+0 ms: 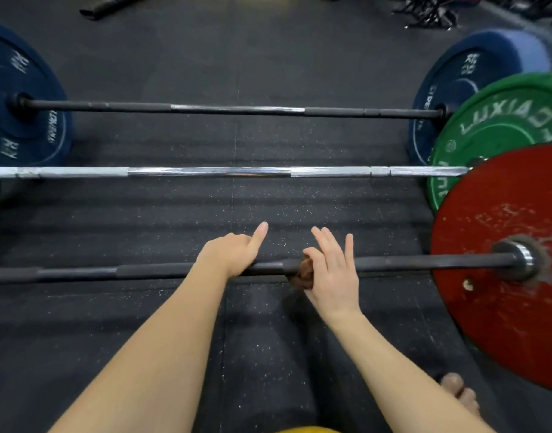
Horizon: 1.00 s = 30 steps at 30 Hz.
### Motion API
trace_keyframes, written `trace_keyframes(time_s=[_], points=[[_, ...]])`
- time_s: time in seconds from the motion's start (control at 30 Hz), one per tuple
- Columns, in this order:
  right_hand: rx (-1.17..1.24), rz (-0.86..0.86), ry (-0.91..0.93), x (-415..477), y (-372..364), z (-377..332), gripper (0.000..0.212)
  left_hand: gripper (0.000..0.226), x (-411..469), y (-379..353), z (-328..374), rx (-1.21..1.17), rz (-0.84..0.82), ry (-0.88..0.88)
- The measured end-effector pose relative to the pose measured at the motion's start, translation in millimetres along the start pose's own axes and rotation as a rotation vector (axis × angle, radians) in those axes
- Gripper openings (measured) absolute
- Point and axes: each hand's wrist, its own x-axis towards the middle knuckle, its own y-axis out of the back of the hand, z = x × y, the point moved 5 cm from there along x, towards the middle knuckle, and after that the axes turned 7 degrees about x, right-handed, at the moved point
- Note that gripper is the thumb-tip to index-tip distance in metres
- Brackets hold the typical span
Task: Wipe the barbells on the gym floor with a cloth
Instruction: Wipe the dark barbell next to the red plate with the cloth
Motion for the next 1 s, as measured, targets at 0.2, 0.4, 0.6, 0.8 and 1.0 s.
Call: trace_keyframes(time_s=[0.2, 0.4, 0.6, 0.8, 1.0], points=[[0.089, 0.062, 0.04, 12, -22, -46, 0.054, 0.098, 0, -1, -1, -0.033, 0.002, -0.003], [0.037, 0.07, 0.06, 5, -10, -20, 0.059, 0.097, 11, -5, 0, 0.025, -0.026, -0.016], [-0.012, 0.08, -0.034, 0, 14, 19, 0.071, 0.099, 11, -7, 0, 0.044, -0.107, -0.015], [0.013, 0.023, -0.101, -1, 2, 4, 0.07, 0.106, 6, -9, -1, 0.014, -0.1, 0.007], [0.03, 0.003, -0.027, 10, -14, -31, 0.057, 0.099, 6, -8, 3, 0.026, -0.082, -0.002]])
